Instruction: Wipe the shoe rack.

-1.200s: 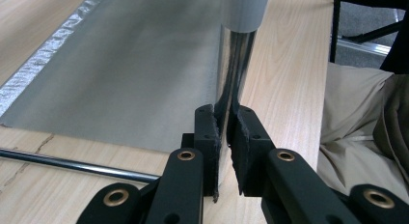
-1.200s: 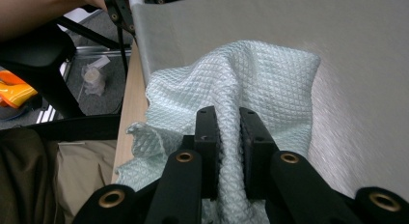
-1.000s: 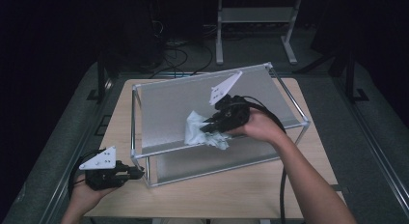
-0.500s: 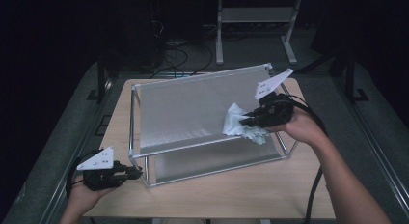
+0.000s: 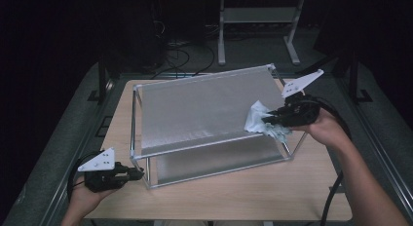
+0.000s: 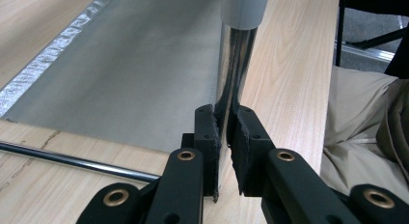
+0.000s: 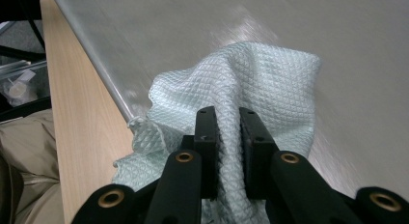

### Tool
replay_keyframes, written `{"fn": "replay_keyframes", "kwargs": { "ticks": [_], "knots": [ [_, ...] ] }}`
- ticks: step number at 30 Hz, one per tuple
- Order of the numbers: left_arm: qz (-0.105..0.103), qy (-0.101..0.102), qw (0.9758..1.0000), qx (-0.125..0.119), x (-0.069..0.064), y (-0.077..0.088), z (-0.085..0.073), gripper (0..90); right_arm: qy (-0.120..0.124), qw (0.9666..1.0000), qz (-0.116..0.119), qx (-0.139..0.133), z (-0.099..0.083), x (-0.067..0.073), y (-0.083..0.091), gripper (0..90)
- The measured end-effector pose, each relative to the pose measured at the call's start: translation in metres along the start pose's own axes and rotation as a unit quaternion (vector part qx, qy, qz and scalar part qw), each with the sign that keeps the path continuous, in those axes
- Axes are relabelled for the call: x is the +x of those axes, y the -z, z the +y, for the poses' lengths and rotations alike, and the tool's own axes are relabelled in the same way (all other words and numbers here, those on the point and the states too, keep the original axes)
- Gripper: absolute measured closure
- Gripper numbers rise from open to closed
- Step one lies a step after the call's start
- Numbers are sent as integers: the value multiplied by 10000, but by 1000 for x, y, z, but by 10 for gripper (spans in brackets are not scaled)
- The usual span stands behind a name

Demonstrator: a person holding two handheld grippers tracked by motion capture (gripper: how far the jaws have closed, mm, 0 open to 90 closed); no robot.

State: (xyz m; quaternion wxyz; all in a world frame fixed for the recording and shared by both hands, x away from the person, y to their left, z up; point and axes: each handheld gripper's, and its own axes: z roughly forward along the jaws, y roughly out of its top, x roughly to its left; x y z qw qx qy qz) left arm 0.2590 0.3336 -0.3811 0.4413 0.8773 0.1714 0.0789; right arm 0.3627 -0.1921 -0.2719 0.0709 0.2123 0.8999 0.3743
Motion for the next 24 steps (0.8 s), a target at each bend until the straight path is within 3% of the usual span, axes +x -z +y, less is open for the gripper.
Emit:
{"fn": "replay_keyframes", "kwargs": {
  "ticks": [3,6,11,14,17,24],
  "knots": [
    [11,7,10000,-5,0,0,0,813,86,9999,95,-20,8,4,-9,796],
    [-16,-33,10000,18,-1,-3,2,814,310,9990,325,1,28,16,-29,796],
    [-28,-33,10000,45,-1,-3,3,814,458,9978,473,11,38,21,-40,797],
    [-52,-55,10000,61,0,-2,3,814,352,9987,371,69,32,14,-32,797],
    [-60,-45,10000,25,0,-2,2,814,99,9999,73,99,15,1,-14,796],
    [-9,-9,10000,38,0,5,-3,814,-227,9995,-230,74,-11,-14,13,797]
  ]
}}
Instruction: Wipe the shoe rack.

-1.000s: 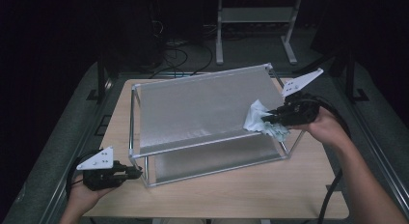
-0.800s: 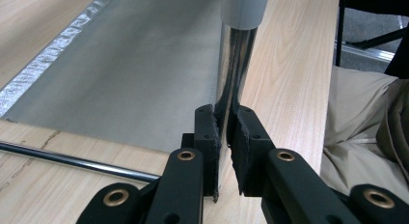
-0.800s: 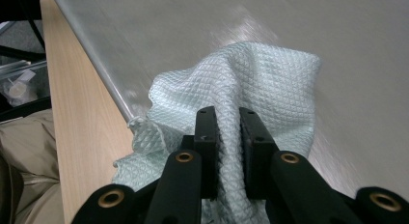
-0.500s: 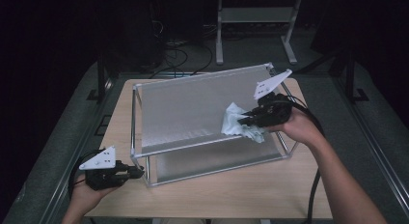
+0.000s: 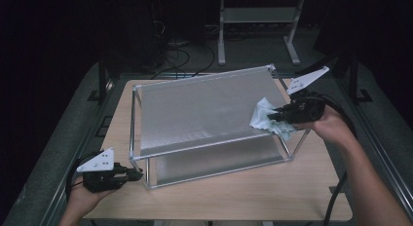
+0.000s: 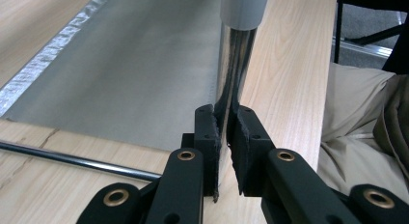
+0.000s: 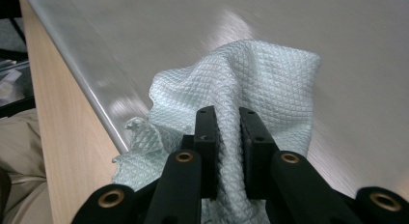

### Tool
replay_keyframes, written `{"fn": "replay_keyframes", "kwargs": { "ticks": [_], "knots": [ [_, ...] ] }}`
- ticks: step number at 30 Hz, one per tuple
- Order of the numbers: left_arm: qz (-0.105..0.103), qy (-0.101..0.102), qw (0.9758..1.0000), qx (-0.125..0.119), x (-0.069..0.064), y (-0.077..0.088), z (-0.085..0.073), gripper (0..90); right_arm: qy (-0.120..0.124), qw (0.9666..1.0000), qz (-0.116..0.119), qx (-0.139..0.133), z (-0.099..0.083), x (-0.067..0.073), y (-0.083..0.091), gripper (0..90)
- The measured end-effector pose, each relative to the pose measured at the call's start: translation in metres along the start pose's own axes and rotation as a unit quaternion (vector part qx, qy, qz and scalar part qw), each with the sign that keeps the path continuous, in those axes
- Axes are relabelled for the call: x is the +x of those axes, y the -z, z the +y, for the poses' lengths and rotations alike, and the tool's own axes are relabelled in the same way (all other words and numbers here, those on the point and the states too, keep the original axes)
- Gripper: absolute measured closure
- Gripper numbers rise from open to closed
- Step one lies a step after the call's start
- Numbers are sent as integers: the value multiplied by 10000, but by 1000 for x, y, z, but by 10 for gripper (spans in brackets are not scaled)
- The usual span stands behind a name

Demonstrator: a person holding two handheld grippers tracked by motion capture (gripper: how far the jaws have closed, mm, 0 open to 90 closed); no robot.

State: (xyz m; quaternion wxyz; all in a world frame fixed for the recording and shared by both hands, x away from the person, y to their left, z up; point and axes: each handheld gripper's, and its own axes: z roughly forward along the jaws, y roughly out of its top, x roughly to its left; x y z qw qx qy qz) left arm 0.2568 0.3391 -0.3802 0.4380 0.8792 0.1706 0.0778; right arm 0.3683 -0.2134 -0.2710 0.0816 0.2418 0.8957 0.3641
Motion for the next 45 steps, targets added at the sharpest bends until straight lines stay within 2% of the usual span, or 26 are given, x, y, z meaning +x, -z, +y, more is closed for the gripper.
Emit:
{"fn": "replay_keyframes", "kwargs": {
  "ticks": [1,2,7,13,15,19,21,27,28,31,33,37,39,42,43,44,45],
  "knots": [
    [0,0,10000,0,0,0,0,815,0,10000,0,0,0,0,0,797],
    [2,14,10000,1,0,3,-2,814,-105,9999,-72,-4,-7,-5,7,797],
    [55,38,10000,15,2,7,-4,815,-185,9997,-153,-16,-13,-9,12,797],
    [34,11,10000,36,2,7,-4,815,-186,9996,-231,21,-6,-8,6,797],
    [41,27,10000,23,2,8,-6,815,-175,9997,-177,-17,1,-8,-3,797],
    [39,36,10000,11,2,9,-6,815,-208,9997,-129,-8,3,-9,-5,797],
    [-10,-7,10000,13,1,5,-3,814,-146,9997,-197,-27,5,-6,-6,797],
    [-58,-36,10000,14,-1,-1,1,814,135,9999,79,-51,21,9,-24,798],
    [-73,-63,9999,34,-2,-3,3,814,270,9995,182,-59,30,16,-33,797],
    [-105,-89,9999,43,-2,-6,6,814,383,9988,289,-57,39,23,-43,797],
    [-149,-137,9998,85,-2,-11,10,814,578,9973,459,-27,54,34,-55,797],
    [-145,-145,9997,105,-2,-13,12,813,755,9954,594,18,65,43,-66,797],
    [-143,-138,9998,85,-2,-13,11,813,712,9955,620,1,64,42,-65,797],
    [-152,-149,9997,75,-2,-13,11,814,527,9971,542,-48,50,30,-52,797],
    [-152,-149,9997,75,-2,-13,11,813,527,9971,542,-48,50,30,-52,797],
    [-144,-140,9998,68,-2,-13,11,814,348,9985,417,-96,38,21,-42,797],
    [-136,-144,9998,77,-3,-12,11,813,296,9988,384,-113,33,18,-38,797]
  ]
}}
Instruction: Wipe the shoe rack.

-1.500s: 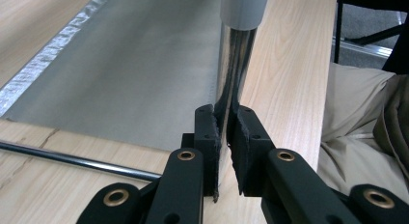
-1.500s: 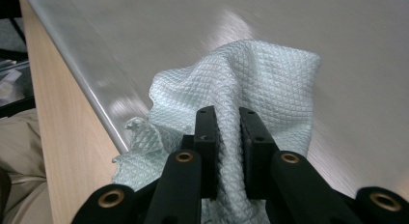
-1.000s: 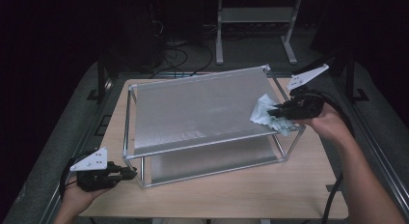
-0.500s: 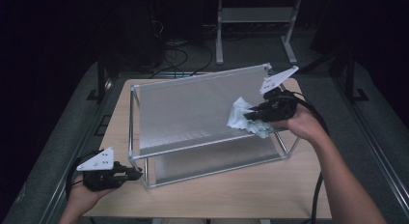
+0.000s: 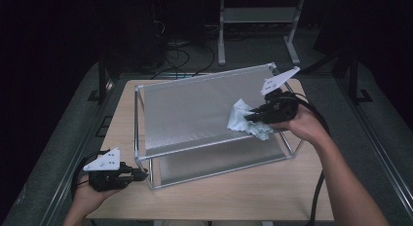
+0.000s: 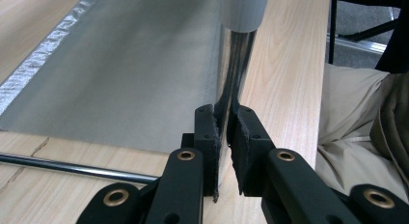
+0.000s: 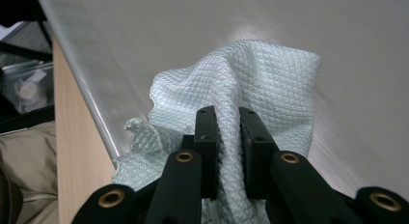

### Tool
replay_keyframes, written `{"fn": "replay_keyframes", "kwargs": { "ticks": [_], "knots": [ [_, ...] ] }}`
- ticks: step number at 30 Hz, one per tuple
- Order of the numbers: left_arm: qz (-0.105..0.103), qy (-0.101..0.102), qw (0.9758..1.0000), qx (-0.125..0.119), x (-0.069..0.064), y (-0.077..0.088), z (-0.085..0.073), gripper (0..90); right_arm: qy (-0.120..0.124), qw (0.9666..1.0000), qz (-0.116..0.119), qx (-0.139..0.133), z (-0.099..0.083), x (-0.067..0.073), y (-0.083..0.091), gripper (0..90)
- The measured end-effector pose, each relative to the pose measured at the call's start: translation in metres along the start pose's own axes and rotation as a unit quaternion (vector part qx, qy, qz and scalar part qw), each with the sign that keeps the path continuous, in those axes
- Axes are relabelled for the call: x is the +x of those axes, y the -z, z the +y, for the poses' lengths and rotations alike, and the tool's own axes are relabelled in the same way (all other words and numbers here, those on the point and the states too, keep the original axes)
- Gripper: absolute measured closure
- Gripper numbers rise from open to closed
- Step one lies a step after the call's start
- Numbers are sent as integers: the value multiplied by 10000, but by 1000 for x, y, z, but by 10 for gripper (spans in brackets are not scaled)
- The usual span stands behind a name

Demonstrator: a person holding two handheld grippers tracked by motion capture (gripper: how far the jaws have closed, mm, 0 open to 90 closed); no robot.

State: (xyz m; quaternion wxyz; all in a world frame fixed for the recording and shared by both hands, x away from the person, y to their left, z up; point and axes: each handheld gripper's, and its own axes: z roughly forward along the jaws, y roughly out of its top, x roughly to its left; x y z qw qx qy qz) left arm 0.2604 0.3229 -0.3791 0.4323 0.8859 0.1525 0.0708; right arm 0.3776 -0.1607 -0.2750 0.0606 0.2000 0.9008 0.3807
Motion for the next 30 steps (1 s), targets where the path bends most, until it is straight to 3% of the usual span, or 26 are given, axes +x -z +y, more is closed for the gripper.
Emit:
{"fn": "replay_keyframes", "kwargs": {
  "ticks": [5,11,26,30],
  "knots": [
    [43,41,10000,42,1,6,-4,814,-318,9990,-303,2,-23,-14,26,797],
    [220,222,9995,-25,4,24,-19,815,-414,9984,-372,-47,-38,-19,40,797],
    [236,237,9994,-61,5,26,-21,815,-455,9971,-598,88,-38,-22,43,797],
    [161,185,9997,-67,6,18,-15,815,-399,9980,-489,44,-30,-19,34,797]
  ]
}}
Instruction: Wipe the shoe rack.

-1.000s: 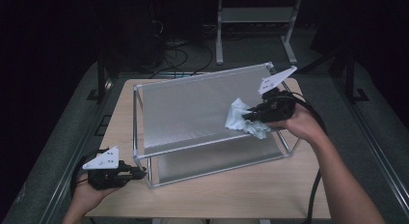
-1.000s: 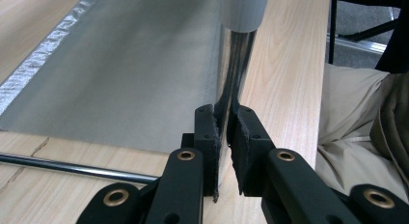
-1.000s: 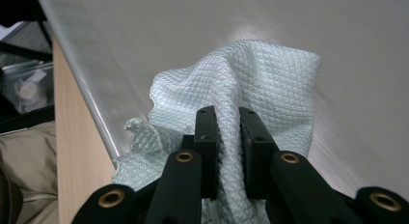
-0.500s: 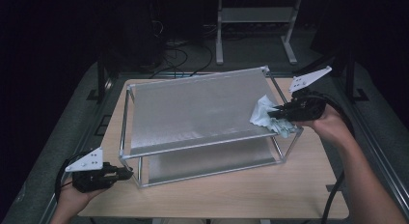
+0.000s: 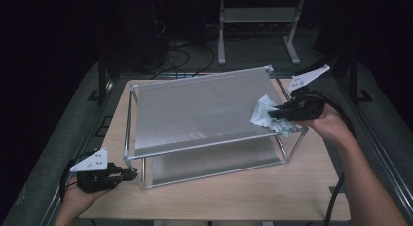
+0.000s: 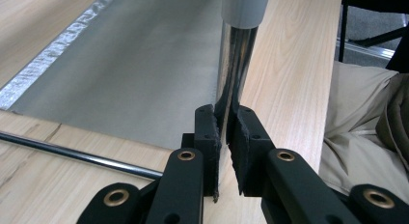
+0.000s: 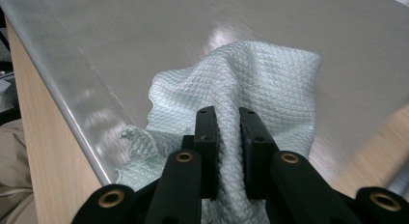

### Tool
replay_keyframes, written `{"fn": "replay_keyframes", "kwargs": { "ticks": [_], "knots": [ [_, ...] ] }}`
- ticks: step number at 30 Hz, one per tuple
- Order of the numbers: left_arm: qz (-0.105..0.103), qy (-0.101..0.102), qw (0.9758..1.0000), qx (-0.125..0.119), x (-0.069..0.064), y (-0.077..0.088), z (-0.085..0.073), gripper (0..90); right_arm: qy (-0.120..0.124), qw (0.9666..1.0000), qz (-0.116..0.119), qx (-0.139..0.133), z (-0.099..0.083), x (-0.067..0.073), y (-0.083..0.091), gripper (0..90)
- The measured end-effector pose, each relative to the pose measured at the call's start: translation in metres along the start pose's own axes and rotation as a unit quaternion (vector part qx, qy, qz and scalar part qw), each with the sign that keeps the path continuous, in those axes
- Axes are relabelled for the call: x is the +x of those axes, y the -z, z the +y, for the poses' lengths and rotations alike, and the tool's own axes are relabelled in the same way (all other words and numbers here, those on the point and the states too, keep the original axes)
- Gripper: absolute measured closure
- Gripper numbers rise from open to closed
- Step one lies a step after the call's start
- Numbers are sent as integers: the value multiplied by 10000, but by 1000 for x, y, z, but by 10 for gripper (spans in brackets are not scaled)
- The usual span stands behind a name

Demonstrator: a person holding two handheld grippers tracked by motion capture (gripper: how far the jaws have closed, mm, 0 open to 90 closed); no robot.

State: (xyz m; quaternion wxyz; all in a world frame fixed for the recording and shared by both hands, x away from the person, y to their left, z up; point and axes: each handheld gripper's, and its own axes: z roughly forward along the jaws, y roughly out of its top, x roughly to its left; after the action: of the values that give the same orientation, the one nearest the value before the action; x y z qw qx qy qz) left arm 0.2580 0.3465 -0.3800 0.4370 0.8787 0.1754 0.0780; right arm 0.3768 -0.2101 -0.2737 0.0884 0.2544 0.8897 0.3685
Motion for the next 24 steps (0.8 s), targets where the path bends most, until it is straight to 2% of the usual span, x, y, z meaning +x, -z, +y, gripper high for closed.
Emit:
{"fn": "replay_keyframes", "kwargs": {
  "ticks": [9,13,16,21,24],
  "knots": [
    [-96,-99,9999,42,-2,-8,7,814,210,9994,281,-20,21,13,-23,797],
    [-123,-178,9997,108,-3,-11,11,814,427,9980,467,11,36,23,-37,797],
    [-119,-152,9998,103,-3,-11,10,814,550,9969,566,41,44,30,-45,797],
    [-71,-117,9999,83,-2,-7,7,814,581,9966,578,82,47,30,-45,797],
    [-127,-160,9998,77,-3,-14,13,813,616,9962,616,51,49,34,-47,797]
  ]
}}
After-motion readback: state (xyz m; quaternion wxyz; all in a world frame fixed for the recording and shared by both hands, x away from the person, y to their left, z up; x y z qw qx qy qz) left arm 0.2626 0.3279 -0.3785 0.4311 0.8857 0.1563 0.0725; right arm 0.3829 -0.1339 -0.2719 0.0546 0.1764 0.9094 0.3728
